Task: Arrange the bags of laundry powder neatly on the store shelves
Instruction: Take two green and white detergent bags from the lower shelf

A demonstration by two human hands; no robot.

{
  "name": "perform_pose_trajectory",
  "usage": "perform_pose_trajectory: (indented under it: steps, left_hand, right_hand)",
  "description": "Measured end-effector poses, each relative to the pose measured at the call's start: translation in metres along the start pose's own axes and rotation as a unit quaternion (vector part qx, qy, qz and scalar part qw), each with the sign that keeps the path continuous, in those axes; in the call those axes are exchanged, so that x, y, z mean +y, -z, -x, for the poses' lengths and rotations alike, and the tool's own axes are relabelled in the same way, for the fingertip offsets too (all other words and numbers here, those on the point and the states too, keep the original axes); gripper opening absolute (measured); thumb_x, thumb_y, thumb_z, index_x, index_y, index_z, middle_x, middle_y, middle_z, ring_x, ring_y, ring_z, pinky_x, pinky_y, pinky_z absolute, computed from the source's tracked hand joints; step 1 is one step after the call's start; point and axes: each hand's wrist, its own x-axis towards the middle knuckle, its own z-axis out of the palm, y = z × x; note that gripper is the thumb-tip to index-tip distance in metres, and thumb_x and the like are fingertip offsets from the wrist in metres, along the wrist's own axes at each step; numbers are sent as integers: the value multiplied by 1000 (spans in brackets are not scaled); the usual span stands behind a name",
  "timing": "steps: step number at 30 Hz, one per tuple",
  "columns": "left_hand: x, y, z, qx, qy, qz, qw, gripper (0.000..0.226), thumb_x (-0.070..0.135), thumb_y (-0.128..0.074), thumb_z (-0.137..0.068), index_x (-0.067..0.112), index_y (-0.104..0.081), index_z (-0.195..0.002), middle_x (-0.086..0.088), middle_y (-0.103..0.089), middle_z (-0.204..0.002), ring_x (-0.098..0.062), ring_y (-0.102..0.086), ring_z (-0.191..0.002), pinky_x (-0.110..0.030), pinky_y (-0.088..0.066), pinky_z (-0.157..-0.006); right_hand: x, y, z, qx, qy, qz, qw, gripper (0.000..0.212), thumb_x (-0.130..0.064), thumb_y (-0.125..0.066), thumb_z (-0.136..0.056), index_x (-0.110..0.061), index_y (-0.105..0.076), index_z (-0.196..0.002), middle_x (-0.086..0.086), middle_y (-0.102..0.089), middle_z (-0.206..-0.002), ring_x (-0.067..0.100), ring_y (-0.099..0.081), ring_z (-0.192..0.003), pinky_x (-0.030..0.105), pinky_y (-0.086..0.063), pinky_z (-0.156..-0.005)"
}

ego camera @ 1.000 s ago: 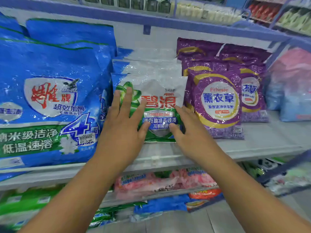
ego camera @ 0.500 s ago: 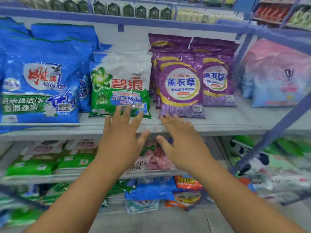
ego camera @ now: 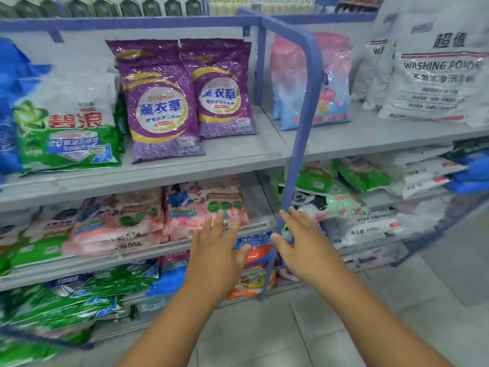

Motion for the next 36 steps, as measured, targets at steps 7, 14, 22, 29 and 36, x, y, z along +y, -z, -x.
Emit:
perform_pose_trajectory:
  steps: [7,14,22,29,36]
  left_hand:
    - [52,-27,-16,-20,-80,53,995,65,57,-39,-102,36,-17,-160,1,7,-171,-23,9,-157,-41,-2,-126]
    - [100,-46,-21,-47,-127,87,987,67,58,-38,-102,38,-12,-160,2,9,-170,-21,10,-157,-39,-2,-126]
    - [167,-71,-64,-56,-56,116,990,67,58,-40,-102,38,-15,-160,5,4,-171,-17,6,-157,-42,-9,-128]
    - [230,-105,-116,-51,43,112,992,66,55,-46,-101,32,-25,-159,-3,-5,-171,-23,-4,-157,-40,-14,-125]
    - [262,-120,-165,-29,113,100,988,65,51,-50,-100,31,-29,-159,-9,-12,-170,-29,-14,-155,-41,-22,-123]
  right_hand:
    - [55,7,36,24,-106,-18,994,65,-46,-50,-101,-28,-25,-159,-3,-14,-169,16,-6,-156,36,-13,-125]
    - [100,27,43,33,-157,-7,987,68,-50,-48,-101,-27,-22,-160,-4,-12,-169,15,-9,-156,36,-19,-124]
    - [180,61,1,29,-115,-46,992,68,-48,-46,-102,-26,-20,-160,-4,-11,-169,12,-8,-155,31,-14,-123]
    - [286,110,-52,0,-88,-56,995,67,-47,-45,-102,-22,-22,-160,1,-14,-169,17,-10,-156,34,-13,-124]
    - [330,137,-141,-51,-110,-66,990,69,-49,-44,-102,-17,-23,-159,7,-18,-168,28,-24,-152,46,-27,-120]
